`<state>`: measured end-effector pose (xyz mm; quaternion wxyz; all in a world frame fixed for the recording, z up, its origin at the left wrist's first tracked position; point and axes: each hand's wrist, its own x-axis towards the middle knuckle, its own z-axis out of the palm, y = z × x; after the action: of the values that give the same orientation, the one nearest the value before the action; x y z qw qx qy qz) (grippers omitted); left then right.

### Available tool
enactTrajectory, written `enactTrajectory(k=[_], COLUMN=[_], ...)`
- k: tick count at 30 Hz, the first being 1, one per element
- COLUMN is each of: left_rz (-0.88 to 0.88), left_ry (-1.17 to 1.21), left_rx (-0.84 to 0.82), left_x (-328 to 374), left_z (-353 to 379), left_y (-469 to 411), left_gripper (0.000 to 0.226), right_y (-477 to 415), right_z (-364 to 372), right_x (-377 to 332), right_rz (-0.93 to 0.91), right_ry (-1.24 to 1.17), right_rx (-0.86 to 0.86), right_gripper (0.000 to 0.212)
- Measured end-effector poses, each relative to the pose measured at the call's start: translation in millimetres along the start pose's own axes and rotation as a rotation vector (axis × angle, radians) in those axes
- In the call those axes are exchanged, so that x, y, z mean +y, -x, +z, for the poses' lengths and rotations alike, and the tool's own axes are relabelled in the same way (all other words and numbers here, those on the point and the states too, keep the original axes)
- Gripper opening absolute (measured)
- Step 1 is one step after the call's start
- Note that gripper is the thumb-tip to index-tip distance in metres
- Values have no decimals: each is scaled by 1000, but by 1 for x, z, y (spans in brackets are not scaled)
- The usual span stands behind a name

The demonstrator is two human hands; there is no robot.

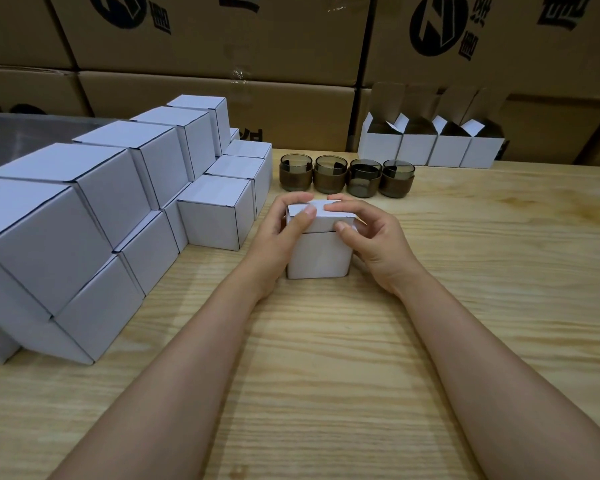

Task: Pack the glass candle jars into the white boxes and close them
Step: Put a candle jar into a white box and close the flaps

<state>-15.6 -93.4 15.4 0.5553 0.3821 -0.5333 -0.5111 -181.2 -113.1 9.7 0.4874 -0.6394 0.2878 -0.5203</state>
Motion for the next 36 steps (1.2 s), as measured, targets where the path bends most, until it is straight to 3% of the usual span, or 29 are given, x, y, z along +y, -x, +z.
enactTrajectory(k=[5,14,17,25,31,36], left_rz=[35,135,143,78,52,78], left_ry=[-56,-99,-108,-18,24,24], left_rx=[115,80,51,-8,-17,-22], left_x=[2,-1,-1,-1,1,2], left_z=[7,-2,-4,-1,1,0], left_y=[-1,1,2,5,6,5], left_gripper=[18,14,27,39,36,39], right_y=[0,1,1,2,2,0], right_z=[-3,-2,-1,4,2,4], right_x=[-2,-8,-9,-11,-8,-10], right_rz=[83,109,106,93,83,88], right_ry=[-111,-175,-156,-92,-109,-93], right_rx=[-40,-46,-40,-29,-78,-13], right_gripper=[29,32,42,31,22,19])
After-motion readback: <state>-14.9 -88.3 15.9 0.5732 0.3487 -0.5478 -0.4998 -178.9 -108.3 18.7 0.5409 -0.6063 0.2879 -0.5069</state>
